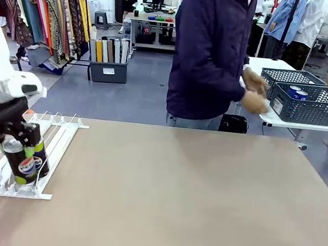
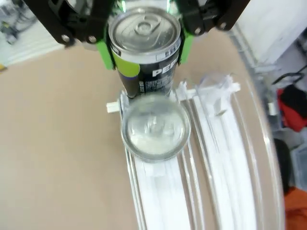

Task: Retrieve and store the cans from the dispenser.
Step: Pick up one can from the Automatic Can Dispenser and place it in the middle of the table.

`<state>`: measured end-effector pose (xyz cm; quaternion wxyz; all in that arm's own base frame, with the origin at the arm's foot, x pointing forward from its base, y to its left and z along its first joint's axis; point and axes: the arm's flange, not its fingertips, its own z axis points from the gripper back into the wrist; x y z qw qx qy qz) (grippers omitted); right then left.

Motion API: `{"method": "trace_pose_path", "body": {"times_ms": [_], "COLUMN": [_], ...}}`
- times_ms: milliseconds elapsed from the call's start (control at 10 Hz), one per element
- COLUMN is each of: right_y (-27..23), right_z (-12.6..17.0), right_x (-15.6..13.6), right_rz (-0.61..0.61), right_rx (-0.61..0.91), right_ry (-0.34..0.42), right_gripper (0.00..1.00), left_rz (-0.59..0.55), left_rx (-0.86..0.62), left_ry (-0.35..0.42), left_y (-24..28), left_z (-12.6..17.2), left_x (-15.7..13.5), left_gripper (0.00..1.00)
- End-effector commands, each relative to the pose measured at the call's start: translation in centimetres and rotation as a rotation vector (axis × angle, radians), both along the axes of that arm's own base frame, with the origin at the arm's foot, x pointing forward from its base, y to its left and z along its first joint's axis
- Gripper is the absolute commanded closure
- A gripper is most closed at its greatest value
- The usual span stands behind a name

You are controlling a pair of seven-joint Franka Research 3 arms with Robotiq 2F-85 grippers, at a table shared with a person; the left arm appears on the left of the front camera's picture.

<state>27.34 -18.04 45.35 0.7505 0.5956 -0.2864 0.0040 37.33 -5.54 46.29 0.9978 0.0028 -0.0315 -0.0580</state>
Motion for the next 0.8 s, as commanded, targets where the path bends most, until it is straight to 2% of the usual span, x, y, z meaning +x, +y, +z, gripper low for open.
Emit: {"method": "trace_pose_path", "body": {"times_ms": [0,200,400,500,600,700], "right_y": [0.0,0.0,0.0,0.0,0.0,0.0], "right_z": [0.4,0.4,0.4,0.4,0.4,0.4], "right_x": [0.3,0.3,0.3,0.3,0.3,0.3], "right_rz": [-0.009,-0.009,-0.009,-0.009,-0.009,-0.009], "right_rx": [0.018,0.018,0.018,0.018,0.018,0.018], "right_ry": [-0.034,-0.034,-0.034,-0.034,-0.034,-0.034], "right_gripper": [0.00,0.00,0.00,0.00,0.00,0.00], "left_rz": [-0.023,-0.068,-0.110,-0.077,-0.069,-0.069], "left_rx": [-0.023,-0.105,-0.133,-0.188,-0.082,-0.082], "left_ry": [-0.065,-0.152,-0.227,-0.243,-0.198,-0.198], "left_y": [2.0,3.2,3.9,5.2,3.7,3.7], "left_z": [8.1,13.1,15.2,15.6,15.7,15.7], "left_x": [-2.8,-6.0,-8.5,-9.3,-8.4,-8.4], "left_gripper": [1.00,1.00,1.00,1.00,1.00,1.00]}}
